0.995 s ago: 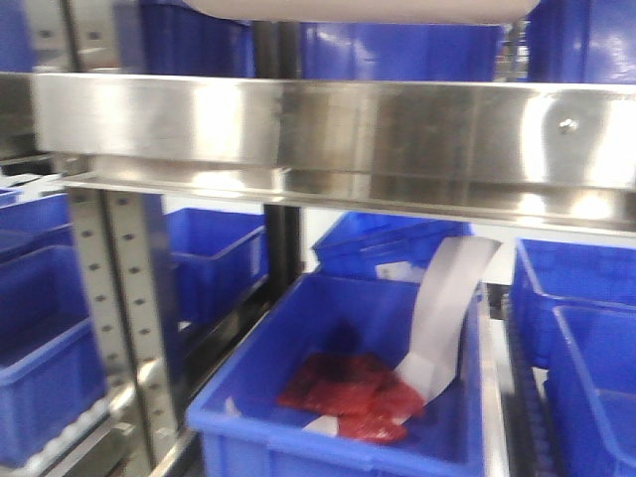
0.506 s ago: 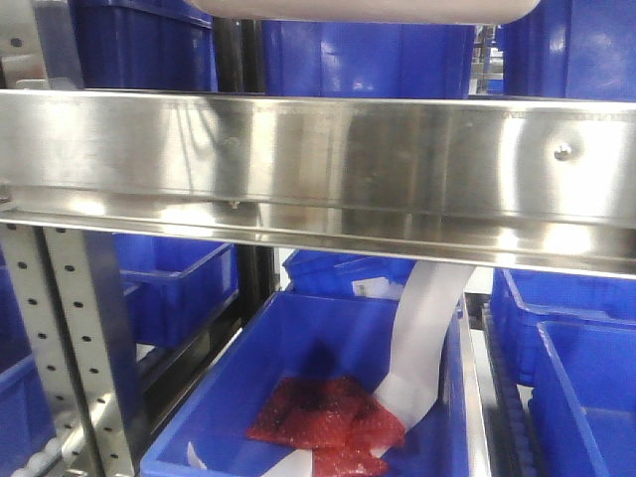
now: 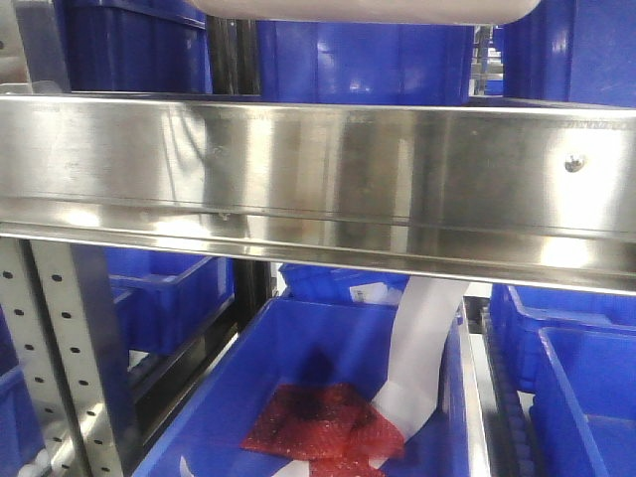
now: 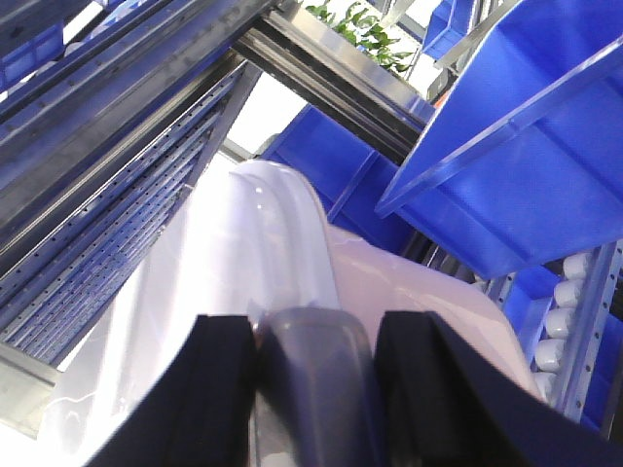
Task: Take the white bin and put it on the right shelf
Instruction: 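Carry the bin up to the upper steel shelf with both grippers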
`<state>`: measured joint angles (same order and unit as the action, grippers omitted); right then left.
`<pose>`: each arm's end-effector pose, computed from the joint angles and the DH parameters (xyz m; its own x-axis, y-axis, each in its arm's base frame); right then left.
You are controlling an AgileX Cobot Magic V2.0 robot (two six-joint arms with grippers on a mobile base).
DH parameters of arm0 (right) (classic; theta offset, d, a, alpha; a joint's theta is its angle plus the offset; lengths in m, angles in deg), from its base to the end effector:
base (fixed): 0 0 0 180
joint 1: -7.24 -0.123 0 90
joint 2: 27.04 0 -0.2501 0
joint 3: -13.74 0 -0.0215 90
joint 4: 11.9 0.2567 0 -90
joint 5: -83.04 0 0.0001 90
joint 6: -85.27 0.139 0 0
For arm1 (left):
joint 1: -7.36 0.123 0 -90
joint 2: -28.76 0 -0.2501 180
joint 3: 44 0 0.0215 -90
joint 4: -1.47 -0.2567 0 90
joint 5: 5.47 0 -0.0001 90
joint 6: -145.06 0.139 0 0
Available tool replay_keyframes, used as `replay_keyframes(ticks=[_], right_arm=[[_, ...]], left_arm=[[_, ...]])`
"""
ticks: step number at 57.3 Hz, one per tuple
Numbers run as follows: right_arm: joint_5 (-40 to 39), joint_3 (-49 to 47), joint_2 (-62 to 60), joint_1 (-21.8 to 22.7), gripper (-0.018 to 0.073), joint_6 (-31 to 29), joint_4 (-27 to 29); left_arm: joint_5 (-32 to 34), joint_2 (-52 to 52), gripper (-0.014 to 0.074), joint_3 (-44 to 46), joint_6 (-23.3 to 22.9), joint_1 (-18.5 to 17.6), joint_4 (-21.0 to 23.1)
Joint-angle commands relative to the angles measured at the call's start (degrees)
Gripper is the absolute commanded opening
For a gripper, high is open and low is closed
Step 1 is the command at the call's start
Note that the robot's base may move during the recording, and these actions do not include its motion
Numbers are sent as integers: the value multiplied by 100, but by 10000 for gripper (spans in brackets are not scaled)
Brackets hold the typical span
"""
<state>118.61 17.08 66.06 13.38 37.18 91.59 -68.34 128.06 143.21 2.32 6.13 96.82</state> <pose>0.3916 0.0370 0.3714 -0.3754 0.7464 -0.5496 -0.2932 0.4669 0.8343 0.3587 -0.1309 0.3912 -0.7374 -0.4021 -0.5427 0.5128 0.1897 -0.8373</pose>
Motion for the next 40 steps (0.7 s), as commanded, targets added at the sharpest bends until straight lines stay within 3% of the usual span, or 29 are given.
replay_keyframes(ticks=[1, 40], right_arm=[[867, -224, -257, -153, 60, -49, 549], [867, -224, -257, -153, 60, -49, 549]], left_arm=[[-1306, -287, -116, 214, 159, -216, 598], [-1306, -287, -116, 214, 159, -216, 598]])
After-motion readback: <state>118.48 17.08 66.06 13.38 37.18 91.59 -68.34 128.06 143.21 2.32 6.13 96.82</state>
